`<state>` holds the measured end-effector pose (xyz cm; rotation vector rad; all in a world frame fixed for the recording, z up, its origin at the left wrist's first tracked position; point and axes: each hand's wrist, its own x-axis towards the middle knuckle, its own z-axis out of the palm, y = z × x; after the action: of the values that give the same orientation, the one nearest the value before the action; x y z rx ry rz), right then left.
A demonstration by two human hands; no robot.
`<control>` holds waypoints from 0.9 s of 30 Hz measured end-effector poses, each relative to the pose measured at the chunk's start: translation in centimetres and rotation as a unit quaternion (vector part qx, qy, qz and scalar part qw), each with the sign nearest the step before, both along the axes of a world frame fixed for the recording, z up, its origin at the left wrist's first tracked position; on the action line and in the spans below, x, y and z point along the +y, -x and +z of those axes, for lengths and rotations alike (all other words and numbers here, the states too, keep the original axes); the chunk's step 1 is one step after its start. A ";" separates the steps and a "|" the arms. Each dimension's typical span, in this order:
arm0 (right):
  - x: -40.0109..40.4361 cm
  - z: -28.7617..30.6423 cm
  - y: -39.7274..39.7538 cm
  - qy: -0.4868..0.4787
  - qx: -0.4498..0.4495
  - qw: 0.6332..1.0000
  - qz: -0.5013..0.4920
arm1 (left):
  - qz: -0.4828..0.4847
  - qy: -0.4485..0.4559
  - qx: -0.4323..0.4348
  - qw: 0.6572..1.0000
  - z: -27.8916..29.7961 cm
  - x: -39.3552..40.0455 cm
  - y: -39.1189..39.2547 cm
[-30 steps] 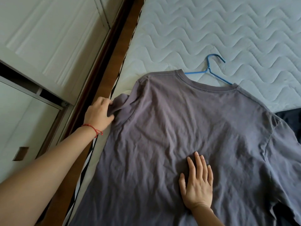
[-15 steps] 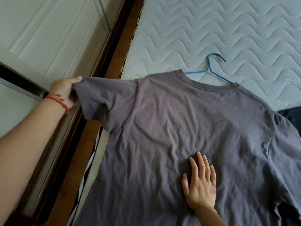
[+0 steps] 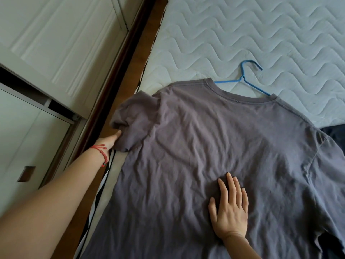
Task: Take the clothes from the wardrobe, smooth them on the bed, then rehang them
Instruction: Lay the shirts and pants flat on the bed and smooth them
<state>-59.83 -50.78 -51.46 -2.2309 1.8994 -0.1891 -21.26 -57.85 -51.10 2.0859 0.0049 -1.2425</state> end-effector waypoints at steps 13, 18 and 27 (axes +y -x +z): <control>0.1 1.1 -0.1 -0.033 0.017 0.999 -0.003 | 0.034 0.008 -0.340 0.940 4.4 6.7 3.0; 0.2 1.8 0.1 -0.075 0.016 0.997 0.003 | -0.067 0.067 -0.377 0.922 5.5 12.0 7.2; 8.3 6.3 5.0 -0.146 -0.128 0.964 -0.183 | -0.322 -0.038 -0.359 0.876 4.5 23.7 10.0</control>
<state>-64.86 -42.50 -45.20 -1.5756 2.0240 -0.2234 -31.25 -34.12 -46.62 2.6002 -1.0634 -0.7106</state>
